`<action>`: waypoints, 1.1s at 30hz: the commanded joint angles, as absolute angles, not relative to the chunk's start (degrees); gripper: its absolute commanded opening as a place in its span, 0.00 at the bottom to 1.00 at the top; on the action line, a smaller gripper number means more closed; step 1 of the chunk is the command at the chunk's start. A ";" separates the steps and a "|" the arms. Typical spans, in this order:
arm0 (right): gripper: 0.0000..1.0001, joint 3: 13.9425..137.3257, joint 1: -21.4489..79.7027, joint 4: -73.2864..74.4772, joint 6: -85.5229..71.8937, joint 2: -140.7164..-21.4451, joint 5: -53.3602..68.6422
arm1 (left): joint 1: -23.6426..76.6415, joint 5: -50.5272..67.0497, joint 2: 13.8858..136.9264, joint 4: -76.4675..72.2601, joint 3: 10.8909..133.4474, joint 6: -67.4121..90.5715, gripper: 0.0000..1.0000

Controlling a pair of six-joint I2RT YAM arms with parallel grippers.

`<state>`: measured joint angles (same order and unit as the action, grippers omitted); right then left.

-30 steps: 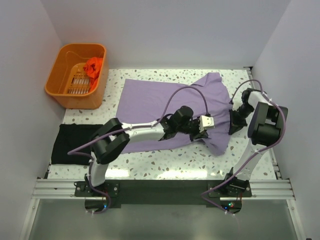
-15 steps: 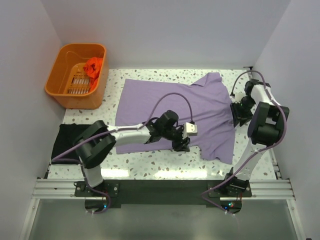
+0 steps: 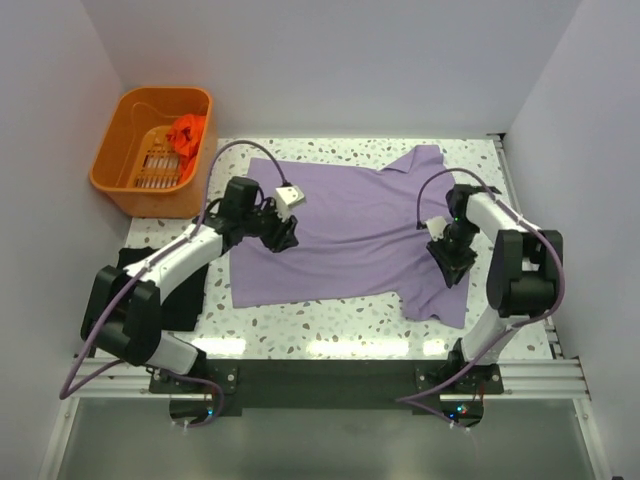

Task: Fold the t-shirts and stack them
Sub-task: Flatten the tshirt out

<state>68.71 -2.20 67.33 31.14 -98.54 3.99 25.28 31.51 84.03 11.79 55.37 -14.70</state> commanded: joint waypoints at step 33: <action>0.21 66.71 7.73 56.79 35.07 -97.81 -6.06 | 14.85 18.98 82.17 32.70 49.04 -34.63 0.47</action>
